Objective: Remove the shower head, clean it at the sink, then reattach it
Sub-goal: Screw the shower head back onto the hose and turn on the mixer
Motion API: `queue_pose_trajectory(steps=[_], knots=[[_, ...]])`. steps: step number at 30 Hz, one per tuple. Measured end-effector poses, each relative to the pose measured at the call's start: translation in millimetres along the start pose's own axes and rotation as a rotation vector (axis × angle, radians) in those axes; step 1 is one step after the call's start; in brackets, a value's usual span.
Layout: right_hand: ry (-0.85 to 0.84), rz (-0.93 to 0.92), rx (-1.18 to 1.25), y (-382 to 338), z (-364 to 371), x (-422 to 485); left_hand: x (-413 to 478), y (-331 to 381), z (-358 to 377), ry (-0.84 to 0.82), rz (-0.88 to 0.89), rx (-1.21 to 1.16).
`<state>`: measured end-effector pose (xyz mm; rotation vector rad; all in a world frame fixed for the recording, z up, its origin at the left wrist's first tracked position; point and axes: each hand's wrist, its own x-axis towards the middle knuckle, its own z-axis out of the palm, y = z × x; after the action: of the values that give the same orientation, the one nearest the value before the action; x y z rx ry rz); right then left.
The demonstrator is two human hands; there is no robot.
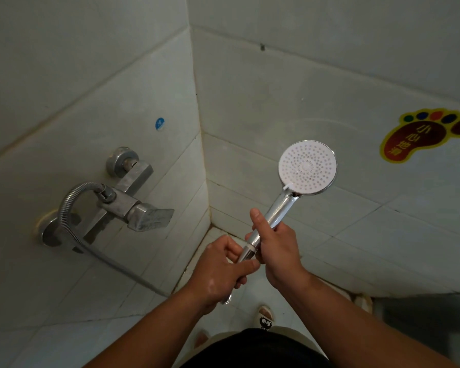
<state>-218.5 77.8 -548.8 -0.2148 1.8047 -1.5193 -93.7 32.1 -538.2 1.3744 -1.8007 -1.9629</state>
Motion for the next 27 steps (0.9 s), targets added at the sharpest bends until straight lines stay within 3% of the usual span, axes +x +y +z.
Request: queue_pose_trajectory(steps=[4,6,14,20,27], knots=[[0.007,0.013,0.019,-2.2,-1.8,-1.3,-3.9,7.3,-3.4,-0.218,-0.108,-0.129],[0.01,0.01,0.017,-2.4,-4.1,-2.0,-4.6,9.0,-7.6,-0.248,-0.119,-0.16],[0.008,0.051,0.008,-1.0,-3.8,-3.6,-3.6,3.6,0.4,-0.003,0.007,-0.052],[-0.013,0.077,0.034,-1.6,-5.2,-7.5,-4.9,4.4,-8.5,-0.283,-0.133,-0.148],[0.021,0.114,0.001,-1.1,-4.1,-8.6,-0.8,-2.6,1.4,0.001,-0.008,0.024]])
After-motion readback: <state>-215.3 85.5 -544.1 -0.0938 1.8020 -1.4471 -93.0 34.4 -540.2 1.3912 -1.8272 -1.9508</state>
